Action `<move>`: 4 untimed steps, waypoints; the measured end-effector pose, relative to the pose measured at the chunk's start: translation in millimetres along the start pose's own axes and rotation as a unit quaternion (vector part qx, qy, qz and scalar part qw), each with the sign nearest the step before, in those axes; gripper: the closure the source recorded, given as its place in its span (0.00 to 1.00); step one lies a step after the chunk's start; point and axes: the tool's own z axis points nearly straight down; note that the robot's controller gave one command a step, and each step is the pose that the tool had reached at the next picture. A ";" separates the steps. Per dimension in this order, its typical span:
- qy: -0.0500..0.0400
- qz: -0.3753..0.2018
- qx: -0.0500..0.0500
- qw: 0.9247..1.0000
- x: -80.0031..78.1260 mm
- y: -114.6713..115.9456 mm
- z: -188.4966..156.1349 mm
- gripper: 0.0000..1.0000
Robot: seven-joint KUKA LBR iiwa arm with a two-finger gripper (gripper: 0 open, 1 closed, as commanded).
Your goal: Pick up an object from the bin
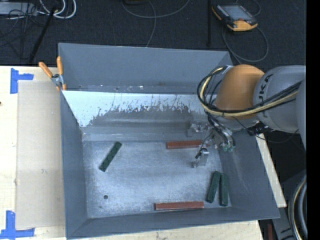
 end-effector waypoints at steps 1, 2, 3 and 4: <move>-0.002 0.001 0.000 1.000 -0.2 -0.3 0.1 0.00; -0.003 0.001 0.000 1.000 -1.0 -0.5 -0.8 1.00; -0.002 0.002 0.000 1.000 -1.2 -0.7 -4.1 1.00; -0.007 0.002 0.001 1.000 -3.6 -0.9 -88.4 1.00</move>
Offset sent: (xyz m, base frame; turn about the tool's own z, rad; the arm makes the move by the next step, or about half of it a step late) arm 0.0000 0.0000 0.0000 0.0000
